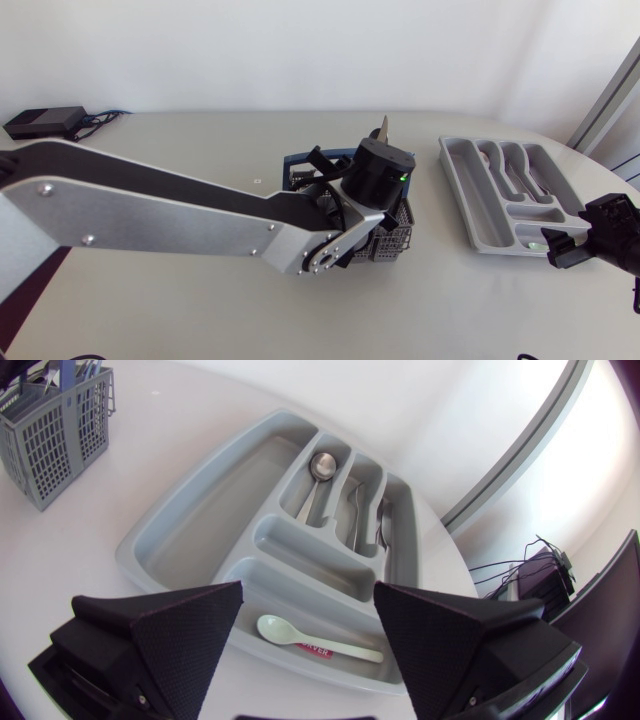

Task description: Sort the cutlery from the basket into the organizer compartments.

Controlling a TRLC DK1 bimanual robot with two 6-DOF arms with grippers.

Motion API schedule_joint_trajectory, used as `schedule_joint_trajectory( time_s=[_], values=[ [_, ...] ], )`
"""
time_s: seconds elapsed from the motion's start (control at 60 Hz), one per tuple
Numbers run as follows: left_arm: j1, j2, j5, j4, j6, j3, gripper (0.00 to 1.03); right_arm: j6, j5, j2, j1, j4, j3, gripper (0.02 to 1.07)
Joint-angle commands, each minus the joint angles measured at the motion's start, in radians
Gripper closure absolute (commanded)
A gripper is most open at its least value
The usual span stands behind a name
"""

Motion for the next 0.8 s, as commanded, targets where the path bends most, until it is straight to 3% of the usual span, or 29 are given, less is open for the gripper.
schedule_joint_trajectory(
  time_s=[0.0, 0.467, 0.783],
  values=[
    [-0.008, -0.046, 0.011, 0.030, 0.014, -0.050, 0.72, 0.016, -0.008, -0.028, 0.005, -0.016, -0.043, 0.12],
    [-0.056, -0.055, 0.086, 0.148, 0.052, -0.124, 0.69, 0.027, -0.064, -0.041, 0.004, -0.019, -0.059, 0.12],
    [-0.054, 0.020, 0.098, 0.162, 0.081, -0.047, 0.69, 0.033, -0.090, -0.015, 0.005, -0.008, -0.053, 0.12]
  ],
)
